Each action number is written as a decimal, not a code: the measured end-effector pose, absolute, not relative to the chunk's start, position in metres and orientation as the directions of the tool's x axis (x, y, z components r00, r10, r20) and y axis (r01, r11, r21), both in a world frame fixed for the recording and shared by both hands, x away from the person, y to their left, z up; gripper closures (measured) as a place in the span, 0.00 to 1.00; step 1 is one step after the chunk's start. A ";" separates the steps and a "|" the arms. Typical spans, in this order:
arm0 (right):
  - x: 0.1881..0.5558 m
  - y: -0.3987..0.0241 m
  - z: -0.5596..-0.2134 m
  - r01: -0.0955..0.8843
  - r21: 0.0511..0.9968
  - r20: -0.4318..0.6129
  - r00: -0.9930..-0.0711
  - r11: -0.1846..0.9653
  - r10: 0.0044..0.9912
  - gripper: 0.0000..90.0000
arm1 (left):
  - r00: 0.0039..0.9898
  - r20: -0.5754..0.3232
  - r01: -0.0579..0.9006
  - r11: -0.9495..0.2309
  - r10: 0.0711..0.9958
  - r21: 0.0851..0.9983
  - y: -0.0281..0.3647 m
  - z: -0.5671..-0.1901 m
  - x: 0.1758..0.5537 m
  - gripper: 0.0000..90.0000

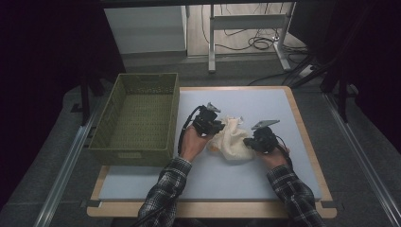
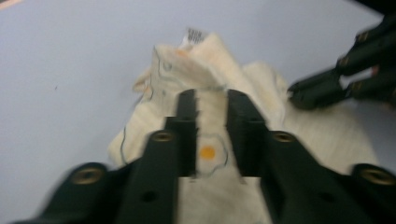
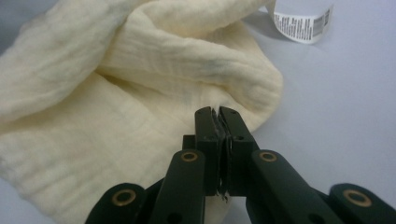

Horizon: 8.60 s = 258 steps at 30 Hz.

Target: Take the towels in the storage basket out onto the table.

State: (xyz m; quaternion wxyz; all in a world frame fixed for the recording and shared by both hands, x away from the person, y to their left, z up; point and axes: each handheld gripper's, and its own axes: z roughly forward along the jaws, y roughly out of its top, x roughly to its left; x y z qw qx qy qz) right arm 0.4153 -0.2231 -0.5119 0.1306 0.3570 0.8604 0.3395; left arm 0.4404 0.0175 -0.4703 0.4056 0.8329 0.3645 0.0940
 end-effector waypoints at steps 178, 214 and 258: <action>0.444 -0.322 -0.466 0.566 0.753 -0.038 -0.470 0.334 0.882 0.99 | 0.492 0.109 0.442 -0.356 0.863 0.823 0.022 -0.493 0.468 0.98; 0.342 -0.299 -0.507 0.520 0.669 -0.034 -0.692 0.531 0.721 0.71 | 0.544 0.126 0.514 -0.448 0.830 0.732 0.036 -0.538 0.400 0.25; 0.440 -0.206 -0.502 0.462 0.639 -0.082 -0.754 0.615 0.652 0.80 | 0.542 -0.052 0.601 -0.343 0.839 0.722 0.050 -0.543 0.412 0.19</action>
